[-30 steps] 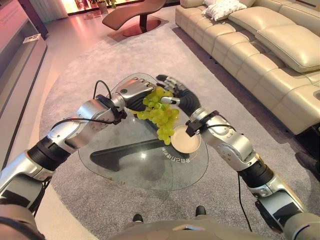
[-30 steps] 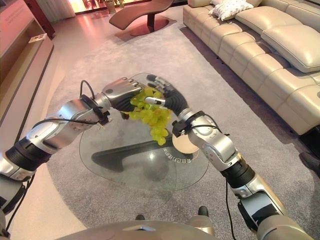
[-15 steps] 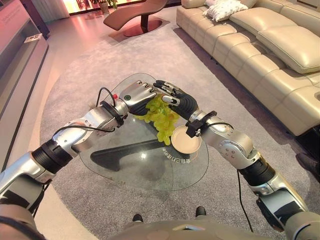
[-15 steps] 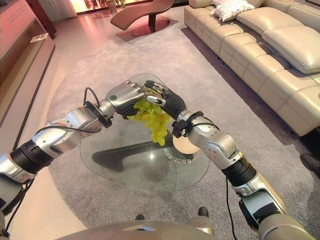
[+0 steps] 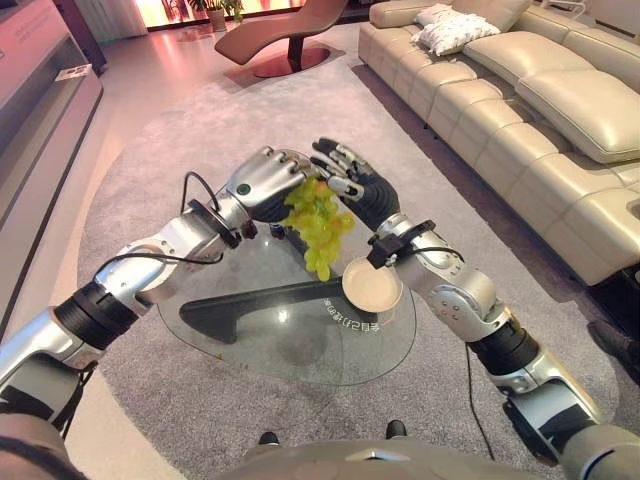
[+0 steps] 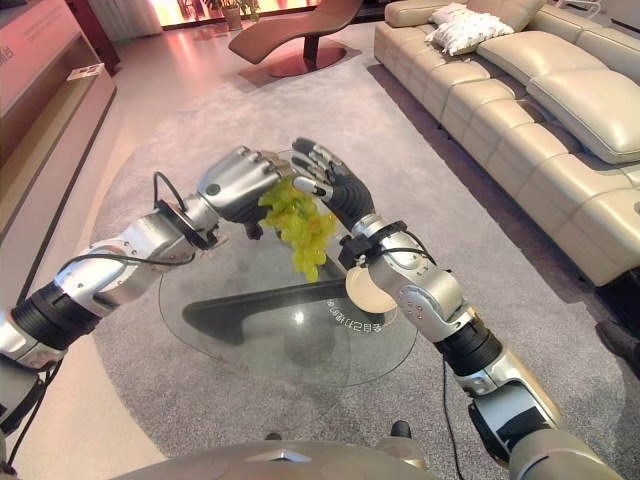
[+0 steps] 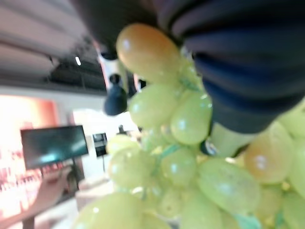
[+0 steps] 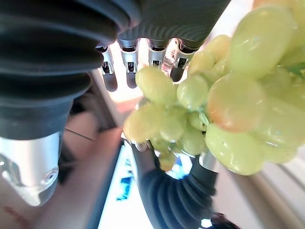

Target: Pick up fruits into the plate

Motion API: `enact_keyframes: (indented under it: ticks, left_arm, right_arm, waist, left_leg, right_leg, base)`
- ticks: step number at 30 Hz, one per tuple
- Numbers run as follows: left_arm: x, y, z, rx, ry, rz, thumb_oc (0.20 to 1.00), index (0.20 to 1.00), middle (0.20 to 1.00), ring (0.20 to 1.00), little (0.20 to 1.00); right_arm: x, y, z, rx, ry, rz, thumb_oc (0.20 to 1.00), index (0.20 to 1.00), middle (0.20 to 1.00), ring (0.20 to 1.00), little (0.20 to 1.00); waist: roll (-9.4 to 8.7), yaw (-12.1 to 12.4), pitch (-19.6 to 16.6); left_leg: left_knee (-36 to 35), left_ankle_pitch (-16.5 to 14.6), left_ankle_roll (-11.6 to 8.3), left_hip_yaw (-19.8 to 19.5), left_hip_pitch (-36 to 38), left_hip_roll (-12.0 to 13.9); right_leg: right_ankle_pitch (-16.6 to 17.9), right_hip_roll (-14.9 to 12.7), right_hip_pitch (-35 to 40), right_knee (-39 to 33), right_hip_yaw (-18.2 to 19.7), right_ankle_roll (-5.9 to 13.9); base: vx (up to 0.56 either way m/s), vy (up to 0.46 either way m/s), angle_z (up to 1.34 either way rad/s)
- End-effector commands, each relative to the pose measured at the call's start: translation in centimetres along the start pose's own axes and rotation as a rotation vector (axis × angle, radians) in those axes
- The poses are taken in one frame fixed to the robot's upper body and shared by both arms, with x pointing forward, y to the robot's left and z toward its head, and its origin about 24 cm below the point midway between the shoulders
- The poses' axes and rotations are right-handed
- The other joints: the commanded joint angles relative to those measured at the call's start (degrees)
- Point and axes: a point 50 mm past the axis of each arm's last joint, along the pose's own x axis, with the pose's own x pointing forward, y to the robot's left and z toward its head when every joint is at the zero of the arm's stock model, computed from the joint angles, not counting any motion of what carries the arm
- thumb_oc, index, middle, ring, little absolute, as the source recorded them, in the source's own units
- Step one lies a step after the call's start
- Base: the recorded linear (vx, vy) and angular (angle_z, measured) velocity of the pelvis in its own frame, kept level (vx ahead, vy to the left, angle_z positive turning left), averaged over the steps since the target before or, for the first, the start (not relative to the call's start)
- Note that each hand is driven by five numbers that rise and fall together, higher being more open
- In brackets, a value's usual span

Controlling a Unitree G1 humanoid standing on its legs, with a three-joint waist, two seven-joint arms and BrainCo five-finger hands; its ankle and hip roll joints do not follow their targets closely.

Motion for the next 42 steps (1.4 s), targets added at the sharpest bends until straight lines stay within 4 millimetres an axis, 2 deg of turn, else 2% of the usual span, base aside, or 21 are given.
enact_keyframes:
  ticks: [1,4,6,10,15,16,18,20,25,35,42]
  left_arm:
    - [1.4,5.0,-2.0,0.074,0.038,0.209,0.200,0.200,0.200,0.200,0.200]
    - [1.4,5.0,-2.0,0.066,0.026,0.201,0.200,0.200,0.200,0.200,0.200]
    - [1.5,5.0,-2.0,0.062,0.025,0.194,0.200,0.200,0.200,0.200,0.200]
    - [1.6,5.4,-2.0,0.063,0.021,0.199,0.200,0.200,0.200,0.200,0.200]
    - [1.5,5.9,-1.8,0.075,0.011,0.211,0.200,0.200,0.200,0.200,0.200]
    - [1.5,6.0,-1.7,0.078,0.001,0.217,0.200,0.200,0.200,0.200,0.200]
    - [1.6,6.1,-1.6,0.079,-0.002,0.216,0.200,0.200,0.200,0.200,0.200]
    - [1.8,6.2,-1.4,0.086,-0.015,0.224,0.200,0.200,0.200,0.200,0.200]
    - [2.2,6.5,-1.2,0.109,-0.026,0.261,0.200,0.200,0.200,0.200,0.200]
    - [2.4,7.8,-1.4,0.163,-0.027,0.310,0.200,0.200,0.200,0.200,0.200]
    - [2.6,7.8,-1.2,0.179,-0.050,0.304,0.200,0.200,0.200,0.200,0.200]
  right_arm:
    - [0.0,0.3,6.3,-0.017,-0.392,-0.056,1.000,1.000,1.000,1.000,1.000]
    - [-0.6,0.1,8.1,-0.041,-0.524,-0.109,1.000,1.000,1.000,1.000,1.000]
    - [-0.7,0.0,8.6,-0.043,-0.551,-0.132,1.000,1.000,1.000,1.000,1.000]
    - [-0.8,-0.7,8.4,-0.014,-0.504,-0.153,1.000,1.000,1.000,1.000,1.000]
    - [-0.8,-1.1,6.5,0.052,-0.366,-0.122,1.000,1.000,1.000,1.000,1.000]
    - [-0.8,-0.9,5.6,0.086,-0.307,-0.095,1.000,1.000,1.000,1.000,1.000]
    - [-0.7,-0.6,5.0,0.114,-0.269,-0.070,1.000,1.000,1.000,1.000,1.000]
    - [-0.7,0.1,3.4,0.190,-0.160,-0.005,1.000,1.000,1.000,1.000,1.000]
    - [-0.7,1.5,0.9,0.281,-0.006,0.095,1.000,1.000,1.000,1.000,1.000]
    - [-1.2,1.6,-0.8,0.302,0.083,0.120,1.000,1.000,1.000,1.000,1.000]
    - [-1.3,2.4,-1.9,0.336,0.174,0.178,1.000,1.000,1.000,1.000,1.000]
  waist:
    - [0.28,0.4,-1.2]
    - [0.46,0.5,-1.2]
    - [0.53,0.5,-1.3]
    - [0.53,0.3,-1.6]
    - [0.43,0.1,-1.5]
    - [0.41,0.0,-1.4]
    - [0.39,0.0,-1.4]
    - [0.32,-0.2,-1.3]
    - [0.15,-0.4,-1.3]
    - [-0.24,-0.5,-1.5]
    - [-0.37,-0.4,-1.4]
  left_leg:
    - [3.4,-8.3,2.24,-3.0,-1.4,-2.8]
    - [3.3,-8.4,2.34,-3.1,-1.4,-2.9]
    - [3.2,-8.5,2.33,-3.2,-1.4,-2.9]
    - [3.2,-8.4,2.25,-3.1,-1.4,-3.0]
    - [3.3,-8.2,2.21,-2.8,-1.5,-2.9]
    - [3.4,-8.2,2.19,-2.8,-1.6,-2.9]
    - [3.4,-8.2,2.18,-2.7,-1.6,-2.9]
    - [3.3,-8.1,2.15,-2.5,-1.6,-2.8]
    - [3.3,-8.0,2.05,-2.1,-1.5,-2.7]
    - [3.1,-7.7,1.99,-1.9,-1.5,-2.6]
    - [2.9,-7.7,2.09,-1.9,-1.4,-2.6]
  right_leg:
    - [-8.5,1.1,1.5,5.0,-1.4,-0.29]
    - [-8.6,1.2,1.6,4.9,-1.4,-0.34]
    - [-8.6,1.2,1.7,4.8,-1.4,-0.32]
    - [-8.6,1.1,1.7,4.8,-1.4,-0.30]
    - [-8.5,1.0,1.5,4.8,-1.5,-0.29]
    - [-8.4,0.9,1.4,4.9,-1.5,-0.29]
    - [-8.4,0.9,1.3,4.9,-1.5,-0.26]
    - [-8.3,0.8,1.2,5.0,-1.6,-0.22]
    - [-8.3,0.7,1.1,5.1,-1.6,-0.16]
    - [-8.0,0.7,1.2,4.7,-1.6,0.09]
    - [-8.1,0.7,1.1,4.8,-1.5,0.07]
  base:
    - [0.00,0.000,0.00]
    - [0.00,0.000,0.00]
    - [0.00,0.000,0.00]
    - [0.00,0.000,0.00]
    - [0.00,0.000,0.00]
    - [0.00,0.000,0.00]
    - [0.00,0.000,0.00]
    - [0.00,0.000,0.00]
    - [0.00,0.000,0.00]
    - [0.00,0.000,0.00]
    - [0.00,0.000,0.00]
